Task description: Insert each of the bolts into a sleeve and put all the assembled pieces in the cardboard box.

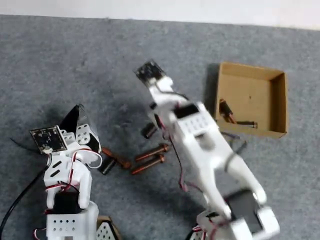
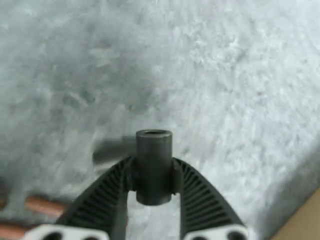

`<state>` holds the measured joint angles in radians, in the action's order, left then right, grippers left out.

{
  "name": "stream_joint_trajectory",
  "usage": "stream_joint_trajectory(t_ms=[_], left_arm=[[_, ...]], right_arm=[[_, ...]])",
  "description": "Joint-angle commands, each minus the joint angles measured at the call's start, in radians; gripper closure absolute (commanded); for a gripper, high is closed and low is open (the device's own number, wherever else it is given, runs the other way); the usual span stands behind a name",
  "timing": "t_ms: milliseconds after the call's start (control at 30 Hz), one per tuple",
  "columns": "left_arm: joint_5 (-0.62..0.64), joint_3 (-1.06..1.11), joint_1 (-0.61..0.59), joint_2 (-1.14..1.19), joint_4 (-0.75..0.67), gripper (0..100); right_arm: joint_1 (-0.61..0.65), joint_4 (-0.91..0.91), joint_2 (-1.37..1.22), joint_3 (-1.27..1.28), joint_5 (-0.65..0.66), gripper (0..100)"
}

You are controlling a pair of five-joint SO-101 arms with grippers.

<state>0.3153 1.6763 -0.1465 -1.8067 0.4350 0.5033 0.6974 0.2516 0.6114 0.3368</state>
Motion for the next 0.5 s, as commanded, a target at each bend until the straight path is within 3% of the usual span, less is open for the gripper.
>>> stream_joint_trajectory(t_ms=[0, 200, 467], left_arm=[[-0.011, 0.021, 0.012, -0.005, 0.000, 96], [-0.011, 0.021, 0.012, -0.005, 0.005, 96], [-0.009, 0.021, 0.081, -0.004, 0.008, 96]], right_arm=[[-0.048, -0.053, 0.269, 0.186, -0.023, 99.3], [-0.189, -0.054, 0.618, 0.427, -0.077, 99.3], [-0.211, -0.056, 0.989, 0.723, -0.071, 99.4]])
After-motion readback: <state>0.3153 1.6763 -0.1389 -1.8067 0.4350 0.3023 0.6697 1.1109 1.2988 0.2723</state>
